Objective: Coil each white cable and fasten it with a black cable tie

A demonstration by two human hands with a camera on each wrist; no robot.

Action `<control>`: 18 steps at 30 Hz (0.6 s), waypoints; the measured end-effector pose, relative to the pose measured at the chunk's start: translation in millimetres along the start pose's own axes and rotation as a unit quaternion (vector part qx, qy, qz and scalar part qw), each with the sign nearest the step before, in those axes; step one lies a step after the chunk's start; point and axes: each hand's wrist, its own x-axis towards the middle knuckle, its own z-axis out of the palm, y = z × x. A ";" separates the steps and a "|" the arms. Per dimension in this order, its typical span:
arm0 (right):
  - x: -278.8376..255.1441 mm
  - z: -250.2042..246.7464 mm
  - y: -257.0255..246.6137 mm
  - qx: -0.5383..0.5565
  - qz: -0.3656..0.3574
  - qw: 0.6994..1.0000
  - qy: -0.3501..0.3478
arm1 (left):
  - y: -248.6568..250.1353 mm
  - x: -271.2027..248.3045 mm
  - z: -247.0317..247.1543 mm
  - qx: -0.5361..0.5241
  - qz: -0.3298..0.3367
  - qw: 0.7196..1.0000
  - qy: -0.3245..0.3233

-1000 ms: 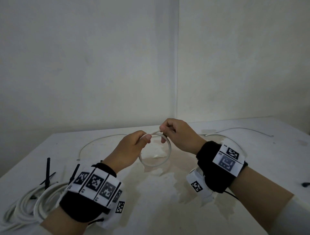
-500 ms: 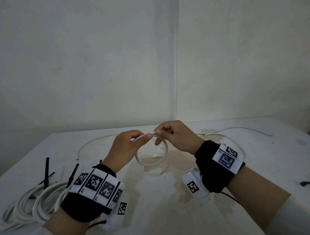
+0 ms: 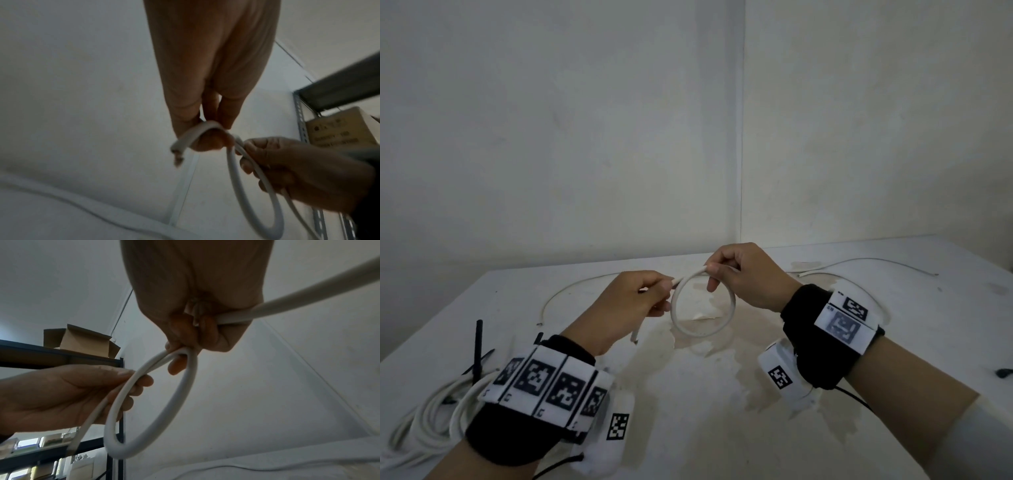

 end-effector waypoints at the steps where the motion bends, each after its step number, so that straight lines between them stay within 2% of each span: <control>1: 0.3 -0.3 0.3 -0.001 0.002 1.000 -0.001 | -0.4 -1.4 -0.3 -0.039 -0.016 0.999 -0.001; 4: 1.1 -1.6 1.3 0.000 0.015 1.000 0.003 | -0.2 -3.6 -3.2 -0.111 -0.066 0.992 -0.010; 8: 0.4 -3.9 3.7 -0.013 0.016 1.000 0.018 | 0.5 -5.3 -8.4 -0.129 -0.085 0.985 -0.079; 13: -0.4 -5.0 4.0 -0.019 0.004 0.999 0.044 | -2.9 -2.7 5.9 -0.108 -0.032 0.993 -0.035; 18: -0.3 -2.3 3.6 -0.017 0.003 0.998 0.058 | -6.2 -3.3 22.8 -0.226 -0.047 0.972 -0.035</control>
